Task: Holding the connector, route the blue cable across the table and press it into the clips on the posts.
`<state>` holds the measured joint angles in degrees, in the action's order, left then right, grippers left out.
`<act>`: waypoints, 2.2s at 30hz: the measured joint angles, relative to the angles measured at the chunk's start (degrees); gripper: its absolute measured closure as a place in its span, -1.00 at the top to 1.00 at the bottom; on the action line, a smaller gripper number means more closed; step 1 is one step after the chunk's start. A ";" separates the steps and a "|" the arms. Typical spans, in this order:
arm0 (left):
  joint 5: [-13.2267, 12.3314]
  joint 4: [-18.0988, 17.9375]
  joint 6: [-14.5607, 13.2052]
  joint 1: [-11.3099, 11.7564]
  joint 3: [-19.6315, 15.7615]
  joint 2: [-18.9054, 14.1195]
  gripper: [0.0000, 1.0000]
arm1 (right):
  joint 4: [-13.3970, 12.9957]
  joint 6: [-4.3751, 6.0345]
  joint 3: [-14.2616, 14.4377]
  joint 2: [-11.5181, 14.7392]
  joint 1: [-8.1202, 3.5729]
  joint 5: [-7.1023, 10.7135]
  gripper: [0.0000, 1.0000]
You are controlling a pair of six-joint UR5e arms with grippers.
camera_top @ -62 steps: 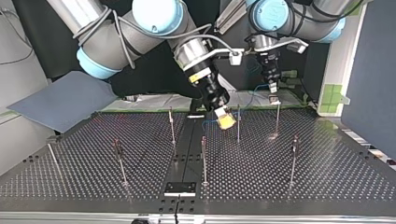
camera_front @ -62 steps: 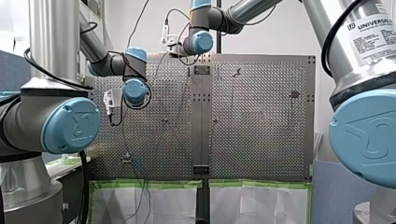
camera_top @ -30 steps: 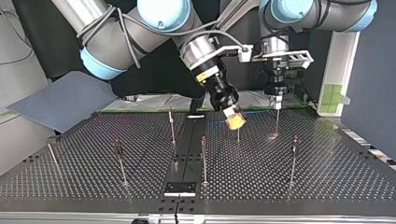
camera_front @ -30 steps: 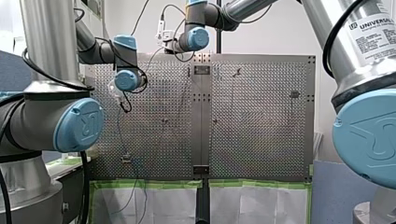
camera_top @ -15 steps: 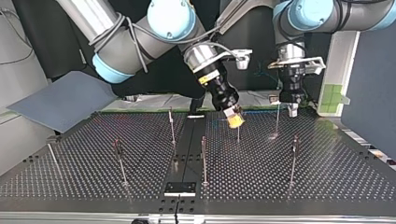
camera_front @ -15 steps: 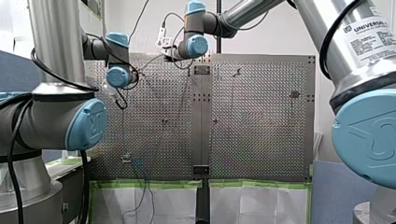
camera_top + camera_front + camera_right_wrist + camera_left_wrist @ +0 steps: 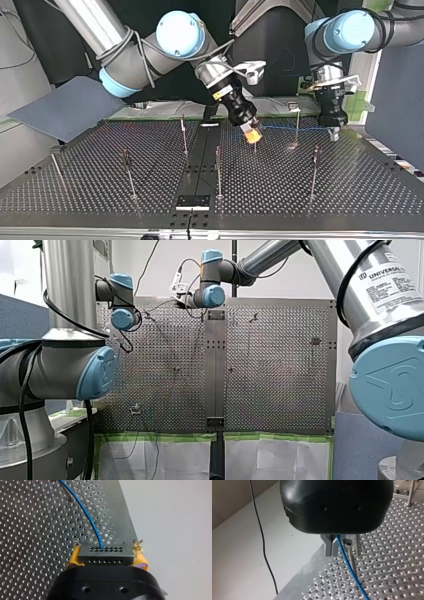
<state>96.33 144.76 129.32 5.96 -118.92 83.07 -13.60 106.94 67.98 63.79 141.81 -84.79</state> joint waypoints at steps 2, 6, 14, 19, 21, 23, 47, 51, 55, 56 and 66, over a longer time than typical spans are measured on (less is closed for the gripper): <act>0.02 0.24 -0.17 0.19 0.66 0.29 -1.00 | -0.06 0.84 -0.70 -0.67 -0.23 0.80 -1.00; 0.02 0.49 -0.51 0.33 1.24 0.56 -1.00 | 0.05 2.93 -2.70 -2.64 -0.49 2.19 -1.00; -0.63 1.67 -3.81 0.90 4.58 3.74 -1.00 | 0.13 5.02 -6.37 -6.49 -0.78 2.66 -1.00; -0.41 1.82 -5.70 1.33 6.92 6.08 -1.00 | 0.08 5.12 -7.29 -8.33 -1.13 2.69 -1.00; -0.31 1.83 -6.22 1.49 7.65 6.77 -1.00 | 0.06 5.15 -7.67 -8.95 -1.26 2.73 -1.00; -0.23 1.68 -6.60 1.75 8.36 7.26 -1.00 | 0.06 5.14 -8.14 -9.54 -1.33 2.76 -1.00; -4.02 -0.50 -7.91 3.98 14.92 14.68 -1.00 | 0.33 6.95 -15.29 -13.38 -2.95 3.65 -1.00; -4.29 -0.74 -7.94 4.25 15.79 15.78 -1.00 | 0.32 6.98 -15.34 -13.51 -3.59 3.53 -1.00; -4.69 -0.89 -7.95 4.56 16.04 16.38 -1.00 | 0.32 6.98 -15.36 -13.64 -3.91 3.55 -1.00; -4.79 -0.89 -7.95 4.60 16.05 16.46 -1.00 | 0.31 6.98 -15.36 -13.67 -3.95 3.57 -1.00; -4.05 0.14 -9.05 4.70 16.03 16.61 -0.09 | 0.46 6.85 -15.37 -13.75 -4.02 3.66 -1.00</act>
<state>92.28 144.90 120.27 10.65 -102.89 99.68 -13.13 113.79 52.61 50.04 137.79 -81.13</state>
